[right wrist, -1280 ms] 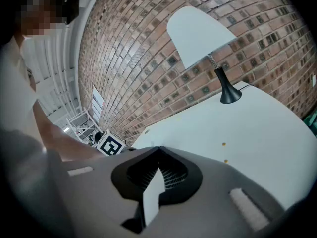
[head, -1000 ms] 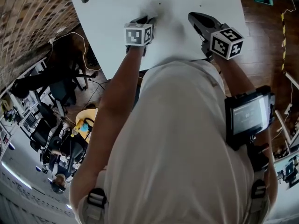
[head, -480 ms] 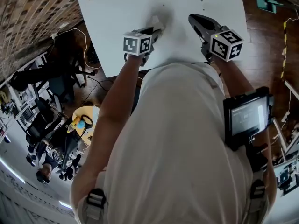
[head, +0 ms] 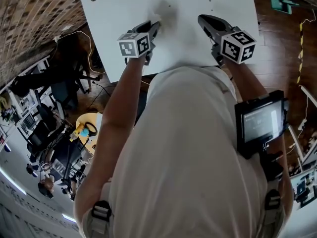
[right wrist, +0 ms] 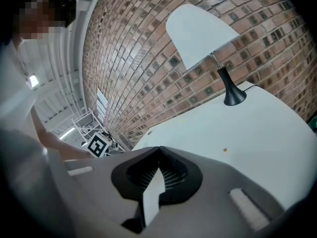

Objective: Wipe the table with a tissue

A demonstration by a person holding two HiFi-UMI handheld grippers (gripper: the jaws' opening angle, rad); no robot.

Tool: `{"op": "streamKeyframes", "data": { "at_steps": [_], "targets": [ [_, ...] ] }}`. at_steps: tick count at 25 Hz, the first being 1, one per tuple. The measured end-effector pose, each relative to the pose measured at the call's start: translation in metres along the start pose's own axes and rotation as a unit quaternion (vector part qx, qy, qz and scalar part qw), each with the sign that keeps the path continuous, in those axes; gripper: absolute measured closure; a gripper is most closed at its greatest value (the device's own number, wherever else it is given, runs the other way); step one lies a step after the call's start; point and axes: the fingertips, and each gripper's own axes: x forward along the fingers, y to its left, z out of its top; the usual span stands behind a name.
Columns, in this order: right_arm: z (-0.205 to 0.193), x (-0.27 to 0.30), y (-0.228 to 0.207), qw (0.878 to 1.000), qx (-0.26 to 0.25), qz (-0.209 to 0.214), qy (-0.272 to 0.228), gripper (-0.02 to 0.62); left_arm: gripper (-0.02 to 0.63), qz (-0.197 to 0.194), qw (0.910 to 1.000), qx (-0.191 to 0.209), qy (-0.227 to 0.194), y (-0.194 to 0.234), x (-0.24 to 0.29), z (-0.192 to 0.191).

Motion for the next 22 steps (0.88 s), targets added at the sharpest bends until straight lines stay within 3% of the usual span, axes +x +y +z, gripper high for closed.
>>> {"op": "streamKeyframes", "data": {
  "at_steps": [10, 22],
  "targets": [
    [0.000, -0.014, -0.013, 1.000, 0.004, -0.017, 0.003, 0.588, 0.523, 0.004, 0.9999, 0.012, 0.003, -0.015, 0.026, 0.009],
    [-0.004, -0.017, -0.015, 1.000, 0.000, -0.010, 0.005, 0.589, 0.524, 0.050, 0.9985, 0.023, 0.007, -0.001, 0.031, 0.014]
  ]
}}
